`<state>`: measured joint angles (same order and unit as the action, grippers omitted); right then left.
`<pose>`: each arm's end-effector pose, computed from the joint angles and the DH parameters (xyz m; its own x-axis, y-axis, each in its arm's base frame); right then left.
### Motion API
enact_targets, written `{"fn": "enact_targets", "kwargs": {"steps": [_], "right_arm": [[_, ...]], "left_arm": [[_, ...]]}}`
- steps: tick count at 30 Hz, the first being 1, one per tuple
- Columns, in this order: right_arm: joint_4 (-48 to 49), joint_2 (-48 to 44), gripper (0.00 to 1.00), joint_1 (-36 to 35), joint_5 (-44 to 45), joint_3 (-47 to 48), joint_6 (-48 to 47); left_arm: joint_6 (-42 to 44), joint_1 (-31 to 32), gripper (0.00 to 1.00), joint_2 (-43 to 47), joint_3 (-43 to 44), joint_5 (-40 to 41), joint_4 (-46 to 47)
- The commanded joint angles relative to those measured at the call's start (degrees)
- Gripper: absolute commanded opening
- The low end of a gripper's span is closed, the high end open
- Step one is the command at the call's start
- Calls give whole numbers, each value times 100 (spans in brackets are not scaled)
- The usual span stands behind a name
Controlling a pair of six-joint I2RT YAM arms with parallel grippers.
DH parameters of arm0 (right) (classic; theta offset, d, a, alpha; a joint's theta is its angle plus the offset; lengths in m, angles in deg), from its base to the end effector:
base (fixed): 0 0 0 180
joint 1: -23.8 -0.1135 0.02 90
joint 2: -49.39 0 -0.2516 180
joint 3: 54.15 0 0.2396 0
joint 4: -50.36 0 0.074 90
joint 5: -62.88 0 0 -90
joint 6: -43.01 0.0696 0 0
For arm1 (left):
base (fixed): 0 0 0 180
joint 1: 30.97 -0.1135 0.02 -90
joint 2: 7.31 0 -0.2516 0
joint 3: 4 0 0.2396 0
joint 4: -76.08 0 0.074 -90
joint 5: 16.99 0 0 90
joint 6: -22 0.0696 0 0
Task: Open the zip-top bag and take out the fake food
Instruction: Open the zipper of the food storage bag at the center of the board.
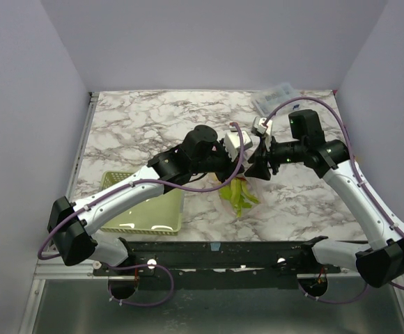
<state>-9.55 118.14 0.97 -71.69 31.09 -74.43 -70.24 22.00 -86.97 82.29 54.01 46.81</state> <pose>0.2099 0.1414 0.3311 -0.2184 -0.4481 -0.8669 -0.9542 0.2843 0.0934 0.1878 -0.2866 0.3349 -0.2682 0.2942 -0.9173 0.9260 0.3413 -0.1613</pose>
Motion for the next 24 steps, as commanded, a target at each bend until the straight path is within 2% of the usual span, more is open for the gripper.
{"fn": "enact_targets", "kwargs": {"steps": [1, 6, 13, 20, 21, 22, 24], "right_arm": [[187, 57, 51, -44, 228, -61, 54], [224, 118, 37, -53, 290, -45, 105], [246, 140, 2, -69, 396, -43, 123], [549, 84, 0, -72, 376, -44, 474], [588, 77, 0, -59, 358, -43, 524], [632, 72, 0, -59, 339, -56, 574], [688, 68, 0, -53, 277, -73, 635]], "left_arm": [[-68, 29, 0, 16, 209, -17, 24], [-149, 29, 0, 16, 205, -50, 34], [-190, 30, 0, 55, 197, -88, 38], [-444, 27, 0, 155, 106, -78, 119], [-556, 27, 7, 223, 65, 55, 149], [-661, 21, 20, 310, -36, 221, 274], [-849, 24, 40, 650, -383, 457, 703]]}}
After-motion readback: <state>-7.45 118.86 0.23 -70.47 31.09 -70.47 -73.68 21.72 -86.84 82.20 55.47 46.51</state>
